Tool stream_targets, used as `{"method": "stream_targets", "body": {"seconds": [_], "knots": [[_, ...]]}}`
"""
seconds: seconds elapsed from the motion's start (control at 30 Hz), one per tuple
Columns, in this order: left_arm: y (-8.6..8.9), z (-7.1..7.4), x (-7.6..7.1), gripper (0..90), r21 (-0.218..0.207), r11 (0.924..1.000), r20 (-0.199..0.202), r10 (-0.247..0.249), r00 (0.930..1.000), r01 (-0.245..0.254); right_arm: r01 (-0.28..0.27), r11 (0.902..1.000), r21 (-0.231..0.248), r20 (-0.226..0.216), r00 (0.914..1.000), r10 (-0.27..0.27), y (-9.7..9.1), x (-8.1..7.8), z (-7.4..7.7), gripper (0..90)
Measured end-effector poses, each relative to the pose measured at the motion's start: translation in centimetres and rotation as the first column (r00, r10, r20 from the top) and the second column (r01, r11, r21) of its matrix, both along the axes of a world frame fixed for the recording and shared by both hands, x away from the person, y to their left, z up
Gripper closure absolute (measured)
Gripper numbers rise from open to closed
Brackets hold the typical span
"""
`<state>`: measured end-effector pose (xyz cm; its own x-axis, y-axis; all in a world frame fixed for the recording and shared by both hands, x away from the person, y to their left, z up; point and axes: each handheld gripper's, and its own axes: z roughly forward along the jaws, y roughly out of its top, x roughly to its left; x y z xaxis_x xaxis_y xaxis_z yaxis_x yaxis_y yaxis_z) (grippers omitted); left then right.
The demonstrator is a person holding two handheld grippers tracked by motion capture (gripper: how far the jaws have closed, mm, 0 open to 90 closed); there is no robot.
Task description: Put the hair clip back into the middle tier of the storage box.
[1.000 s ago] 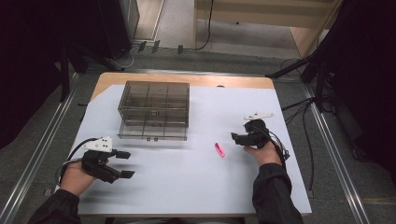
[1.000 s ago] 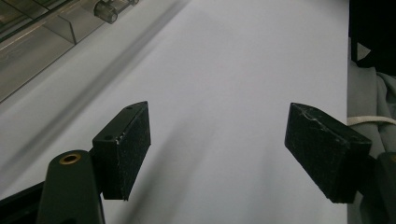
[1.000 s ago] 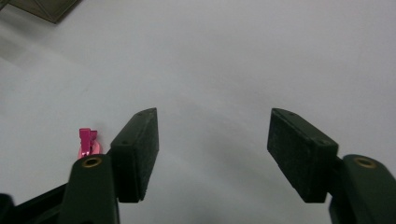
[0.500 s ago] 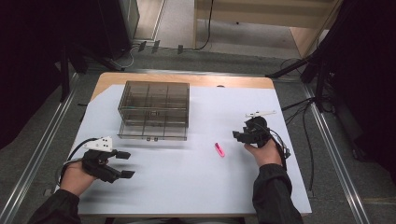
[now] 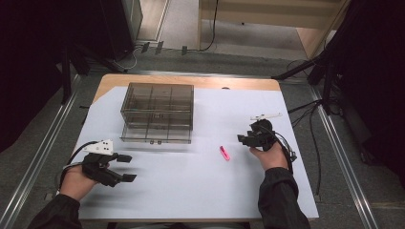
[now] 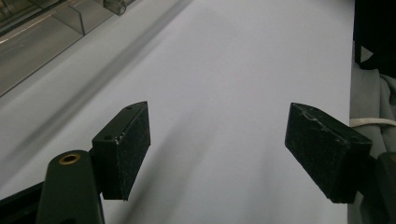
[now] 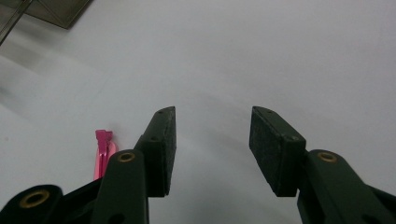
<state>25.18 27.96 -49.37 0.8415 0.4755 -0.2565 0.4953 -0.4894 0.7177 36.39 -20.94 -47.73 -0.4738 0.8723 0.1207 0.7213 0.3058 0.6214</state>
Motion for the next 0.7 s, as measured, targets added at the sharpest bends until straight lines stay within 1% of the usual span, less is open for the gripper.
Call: {"method": "stream_targets", "body": {"seconds": [0.13, 0.17, 0.23, 0.33, 0.4, 0.53, 0.7], "knots": [[0.21, -0.04, -0.01, 23.4, -0.002, 1.0, -0.003, -0.001, 1.0, 0.001, 0.001, 1.0, -0.007, -0.01, 0.9999, -0.001, 0.04, 0.03, 0.01, 51.6], [0.31, -0.07, -0.01, 23.4, 0.002, 1.0, 0.0, 0.006, 1.0, -0.006, 0.001, 1.0, -0.008, -0.011, 0.9999, -0.001, 0.03, 0.04, 0.01, 51.0], [0.41, -0.07, -0.03, 23.4, -0.009, 0.9999, -0.002, 0.009, 1.0, -0.009, 0.008, 1.0, -0.002, -0.016, 0.9998, -0.008, -0.01, 0.06, 0.07, 50.7], [0.36, -0.06, -0.02, 23.4, -0.004, 1.0, 0.001, 0.006, 1.0, -0.006, 0.012, 0.9999, 0.007, -0.029, 0.9995, -0.012, 0.0, 0.08, 0.13, 50.5], [0.3, -0.07, 0.0, 23.4, 0.002, 1.0, 0.001, 0.003, 1.0, -0.003, 0.012, 0.9999, 0.003, -0.034, 0.9993, -0.012, 0.03, 0.1, 0.14, 50.4], [0.35, -0.02, -0.03, 23.4, 0.0, 1.0, 0.002, 0.007, 1.0, -0.007, 0.01, 0.9999, 0.007, -0.044, 0.999, -0.01, 0.18, 0.09, 0.25, 50.5], [0.36, -0.02, -0.05, 23.4, -0.002, 1.0, 0.004, 0.008, 1.0, -0.008, 0.002, 1.0, -0.002, -0.056, 0.9984, -0.002, 0.37, 0.03, 0.32, 50.5]]}}
